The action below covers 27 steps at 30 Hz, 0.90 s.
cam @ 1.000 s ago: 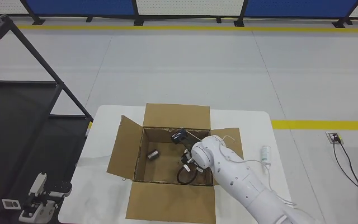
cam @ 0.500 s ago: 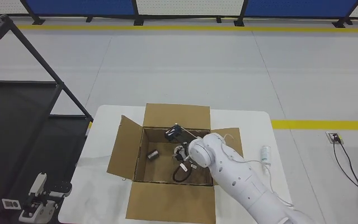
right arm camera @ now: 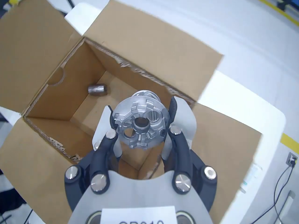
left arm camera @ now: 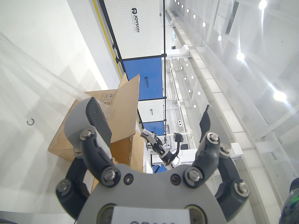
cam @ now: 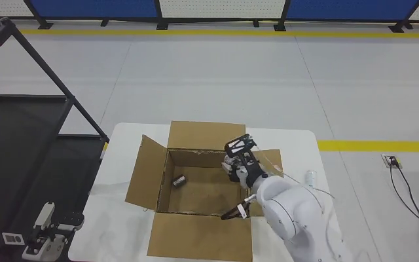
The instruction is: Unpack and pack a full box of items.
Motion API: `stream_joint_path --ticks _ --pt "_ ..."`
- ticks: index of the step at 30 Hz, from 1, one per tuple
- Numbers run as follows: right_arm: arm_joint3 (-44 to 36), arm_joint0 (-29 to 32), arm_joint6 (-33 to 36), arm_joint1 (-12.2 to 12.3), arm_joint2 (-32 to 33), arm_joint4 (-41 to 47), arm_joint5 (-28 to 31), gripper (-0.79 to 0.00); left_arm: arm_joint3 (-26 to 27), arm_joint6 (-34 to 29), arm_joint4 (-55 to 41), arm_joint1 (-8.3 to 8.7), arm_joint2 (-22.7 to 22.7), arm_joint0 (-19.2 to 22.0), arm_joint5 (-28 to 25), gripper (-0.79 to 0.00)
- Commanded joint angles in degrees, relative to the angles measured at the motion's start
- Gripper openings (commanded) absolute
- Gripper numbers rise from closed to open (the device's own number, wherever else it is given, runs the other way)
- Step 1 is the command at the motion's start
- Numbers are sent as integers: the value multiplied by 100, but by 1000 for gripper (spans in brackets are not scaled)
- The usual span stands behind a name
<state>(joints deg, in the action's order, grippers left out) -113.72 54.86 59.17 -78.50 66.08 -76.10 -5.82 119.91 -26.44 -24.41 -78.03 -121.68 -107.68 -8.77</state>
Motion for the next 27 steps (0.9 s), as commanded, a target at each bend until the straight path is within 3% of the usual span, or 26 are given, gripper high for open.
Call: stream_joint_path --ticks 1,8,14,19,27 --pt "-466 396 -7 49 395 -187 -155 -785 0 0 0 0 0 0 0 0" --pt "-1115 1397 35 159 1809 -6 -454 -785 0 0 0 0 0 0 0 0" --pt "-660 1783 47 213 2709 531 -357 -785 0 0 0 0 0 0 0 0" --pt "238 1579 170 269 2963 960 184 -785 0 0 0 0 0 0 0 0" --pt "1666 812 415 345 2813 788 532 -785 0 0 0 0 0 0 0 0"
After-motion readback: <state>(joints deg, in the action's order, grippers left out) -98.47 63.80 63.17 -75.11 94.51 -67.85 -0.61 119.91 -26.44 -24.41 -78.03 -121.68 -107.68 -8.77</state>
